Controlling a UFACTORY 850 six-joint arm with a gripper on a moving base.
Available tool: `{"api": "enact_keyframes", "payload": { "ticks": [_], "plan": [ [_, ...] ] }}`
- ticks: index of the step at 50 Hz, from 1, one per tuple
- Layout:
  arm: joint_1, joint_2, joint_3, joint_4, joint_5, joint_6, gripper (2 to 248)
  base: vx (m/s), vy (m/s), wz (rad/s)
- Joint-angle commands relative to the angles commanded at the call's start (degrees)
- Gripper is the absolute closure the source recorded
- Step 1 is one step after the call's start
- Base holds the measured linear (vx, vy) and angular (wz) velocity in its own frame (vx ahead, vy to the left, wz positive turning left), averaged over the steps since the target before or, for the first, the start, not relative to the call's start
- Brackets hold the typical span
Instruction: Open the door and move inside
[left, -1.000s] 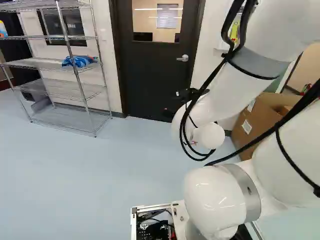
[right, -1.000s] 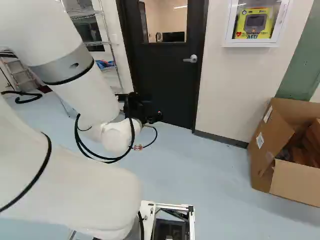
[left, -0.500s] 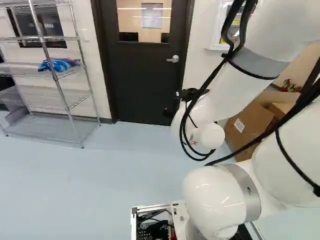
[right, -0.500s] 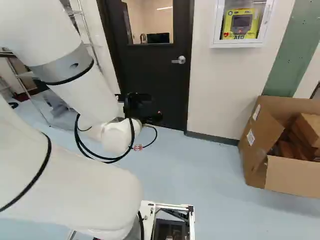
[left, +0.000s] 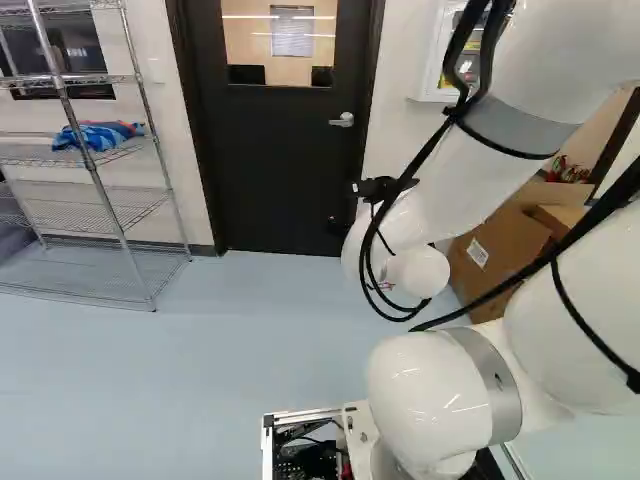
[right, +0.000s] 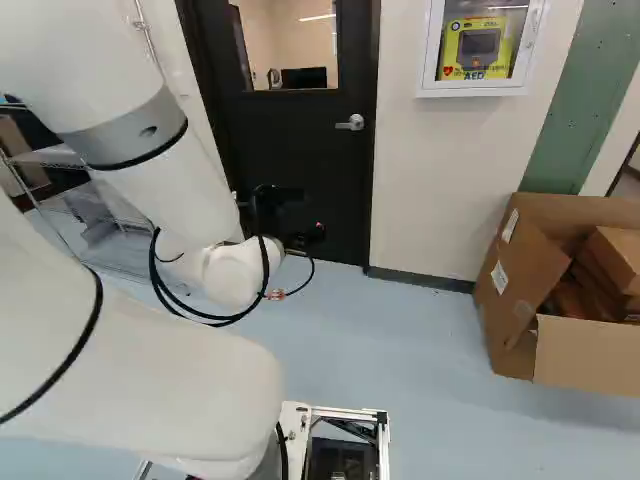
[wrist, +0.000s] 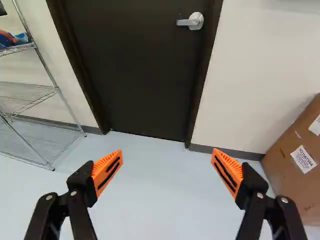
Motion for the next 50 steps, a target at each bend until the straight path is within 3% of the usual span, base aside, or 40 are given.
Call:
{"api": "enact_keyframes", "payload": {
  "ticks": [50],
  "plan": [
    [0.00,0.00,0.00,0.00,0.00,0.00,3,0.115,0.057,-0.023]
  ]
}}
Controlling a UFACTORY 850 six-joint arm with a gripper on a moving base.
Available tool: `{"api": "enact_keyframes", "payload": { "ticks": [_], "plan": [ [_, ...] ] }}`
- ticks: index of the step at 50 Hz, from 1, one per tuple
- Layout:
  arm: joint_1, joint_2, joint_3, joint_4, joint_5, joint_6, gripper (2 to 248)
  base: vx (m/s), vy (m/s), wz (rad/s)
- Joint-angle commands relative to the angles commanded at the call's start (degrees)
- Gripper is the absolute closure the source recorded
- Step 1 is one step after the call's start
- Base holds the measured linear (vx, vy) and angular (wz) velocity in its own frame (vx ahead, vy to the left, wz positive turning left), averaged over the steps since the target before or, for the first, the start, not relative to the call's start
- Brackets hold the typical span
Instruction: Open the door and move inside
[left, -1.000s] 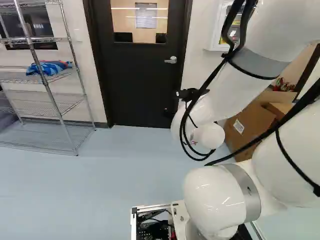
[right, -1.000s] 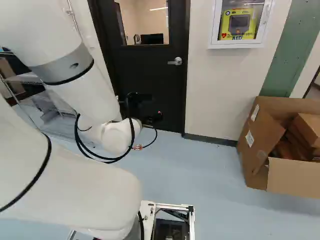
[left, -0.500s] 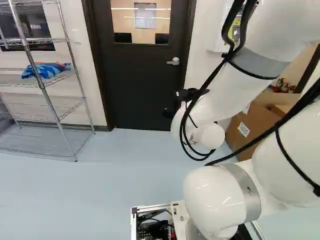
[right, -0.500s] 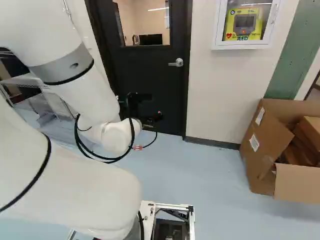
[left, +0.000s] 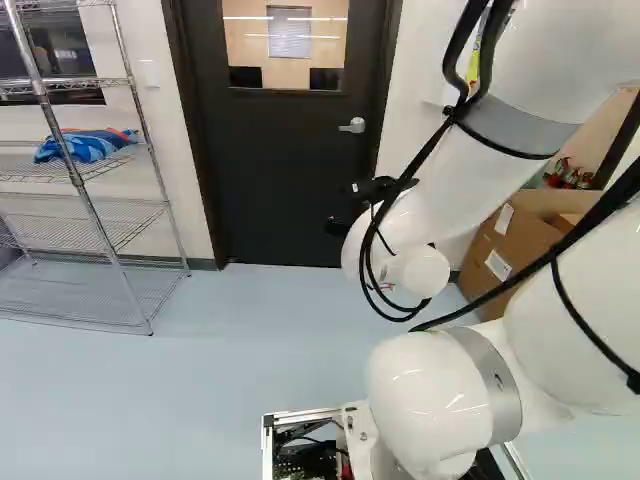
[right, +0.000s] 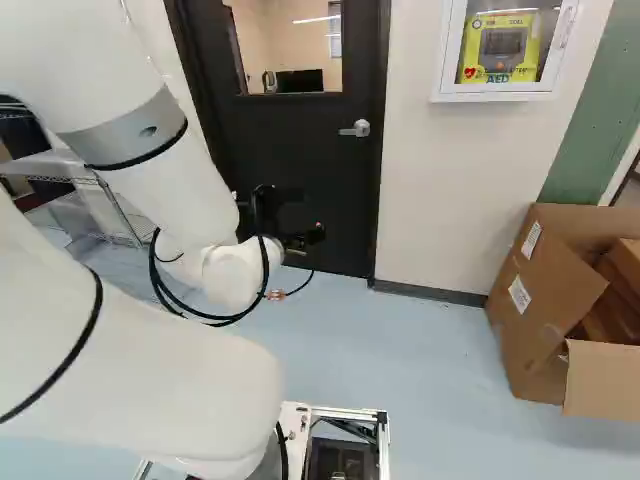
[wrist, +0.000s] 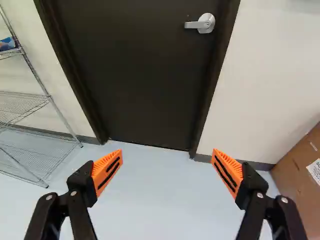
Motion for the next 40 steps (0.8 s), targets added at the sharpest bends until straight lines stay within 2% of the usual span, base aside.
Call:
{"api": "enact_keyframes", "payload": {
  "ticks": [40],
  "plan": [
    [0.00,0.00,0.00,0.00,0.00,0.00,3,0.115,0.054,-0.023]
  ]
}}
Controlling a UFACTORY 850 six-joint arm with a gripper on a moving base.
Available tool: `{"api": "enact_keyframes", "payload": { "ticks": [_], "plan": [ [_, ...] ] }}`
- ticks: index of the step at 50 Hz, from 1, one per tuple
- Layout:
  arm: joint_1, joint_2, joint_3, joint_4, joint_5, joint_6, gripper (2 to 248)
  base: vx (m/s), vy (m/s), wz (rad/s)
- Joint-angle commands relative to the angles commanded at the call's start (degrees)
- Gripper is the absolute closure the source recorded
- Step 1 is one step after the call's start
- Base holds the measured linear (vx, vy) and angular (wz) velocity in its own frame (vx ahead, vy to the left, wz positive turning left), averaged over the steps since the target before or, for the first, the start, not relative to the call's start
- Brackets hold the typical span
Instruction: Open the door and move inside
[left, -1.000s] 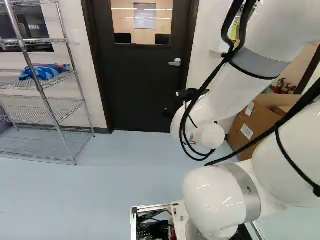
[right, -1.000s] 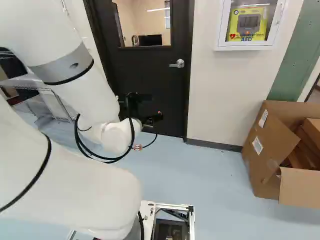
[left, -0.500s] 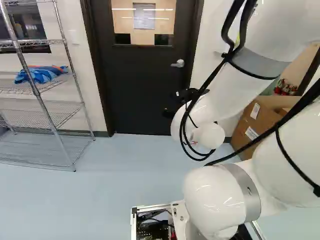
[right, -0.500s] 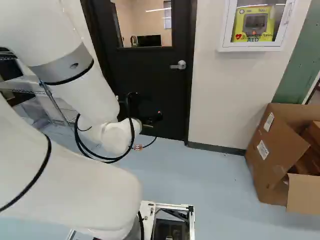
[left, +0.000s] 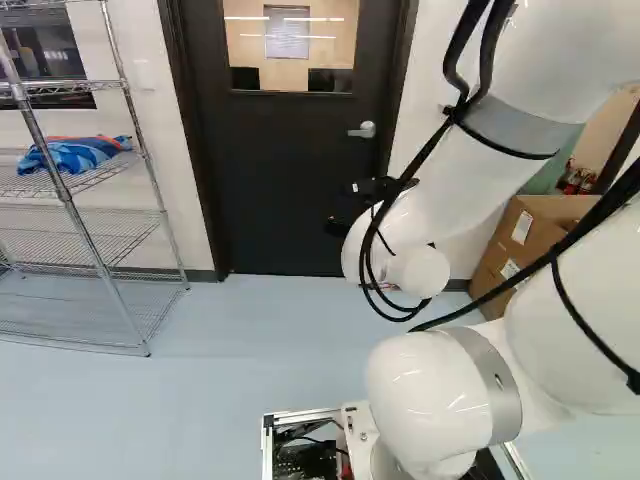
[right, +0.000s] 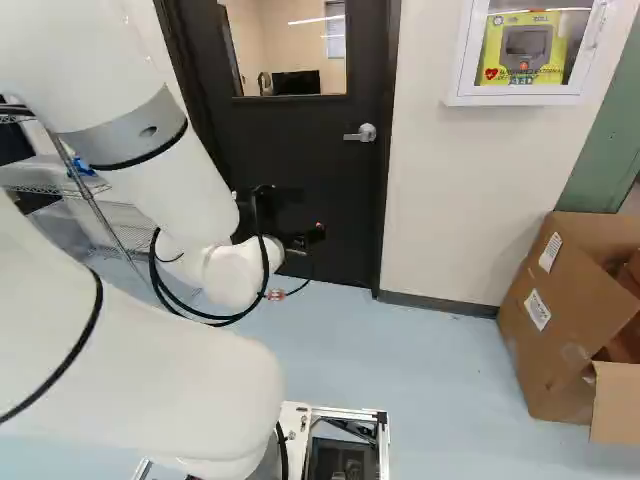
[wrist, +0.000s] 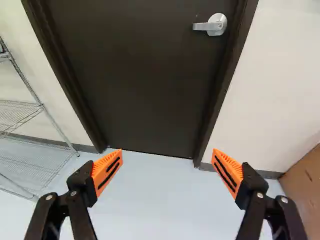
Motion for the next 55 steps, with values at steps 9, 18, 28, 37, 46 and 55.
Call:
{"api": "enact_keyframes", "payload": {
  "ticks": [9,18,28,37,46,55],
  "plan": [
    [0.00,0.00,0.00,0.00,0.00,0.00,3,0.130,0.054,-0.050],
    [0.00,0.00,0.00,0.00,0.00,0.00,3,0.142,0.027,-0.211],
    [0.00,0.00,0.00,0.00,0.00,0.00,3,0.133,0.019,-0.225],
    [0.00,0.00,0.00,0.00,0.00,0.00,3,0.127,0.017,-0.216],
    [0.00,0.00,0.00,0.00,0.00,0.00,3,0.131,0.018,-0.223],
    [0.00,0.00,0.00,0.00,0.00,0.00,3,0.109,0.036,-0.072]
  ]
}}
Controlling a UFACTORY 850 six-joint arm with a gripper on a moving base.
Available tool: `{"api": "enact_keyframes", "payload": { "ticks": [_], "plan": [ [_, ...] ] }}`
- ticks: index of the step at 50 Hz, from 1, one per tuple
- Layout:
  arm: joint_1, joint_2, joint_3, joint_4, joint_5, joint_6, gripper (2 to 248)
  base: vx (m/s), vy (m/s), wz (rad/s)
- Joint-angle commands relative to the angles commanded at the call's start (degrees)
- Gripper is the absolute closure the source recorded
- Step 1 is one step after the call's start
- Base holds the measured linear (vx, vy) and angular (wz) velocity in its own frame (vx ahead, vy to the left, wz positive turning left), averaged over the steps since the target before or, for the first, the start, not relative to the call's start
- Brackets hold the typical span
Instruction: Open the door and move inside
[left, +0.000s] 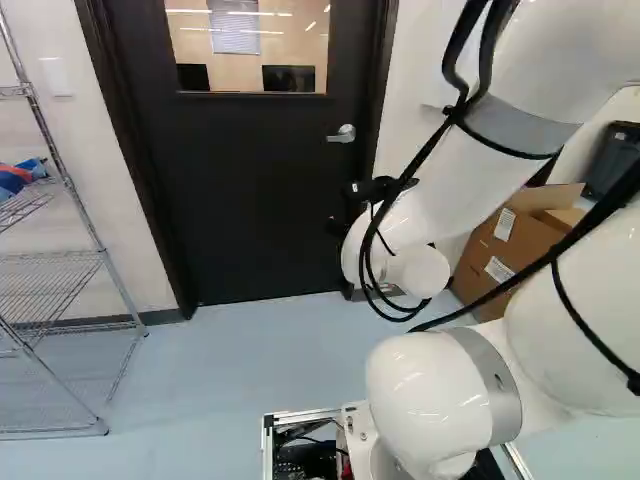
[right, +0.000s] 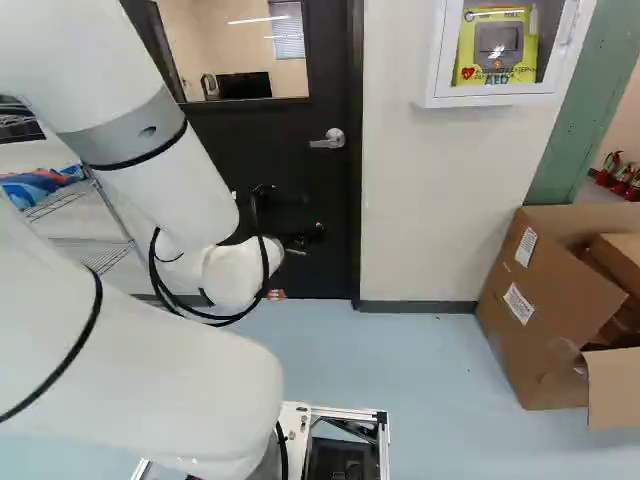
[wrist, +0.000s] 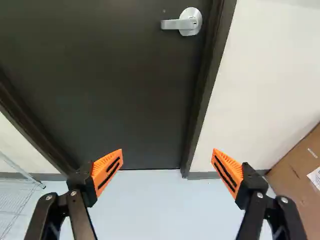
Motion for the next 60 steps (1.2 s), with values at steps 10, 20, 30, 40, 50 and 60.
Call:
{"api": "enact_keyframes", "payload": {
  "ticks": [10,20,30,40,50,60],
  "plan": [
    [0.00,0.00,0.00,0.00,0.00,0.00,3,0.119,0.054,-0.021],
    [0.00,0.00,0.00,0.00,0.00,0.00,3,0.126,0.056,-0.022],
    [0.00,0.00,0.00,0.00,0.00,0.00,3,0.126,0.056,-0.023],
    [0.00,0.00,0.00,0.00,0.00,0.00,3,0.117,0.047,-0.015],
    [0.00,0.00,0.00,0.00,0.00,0.00,3,0.104,0.035,-0.006],
    [0.00,0.00,0.00,0.00,0.00,0.00,3,0.070,0.004,-0.006]
  ]
}}
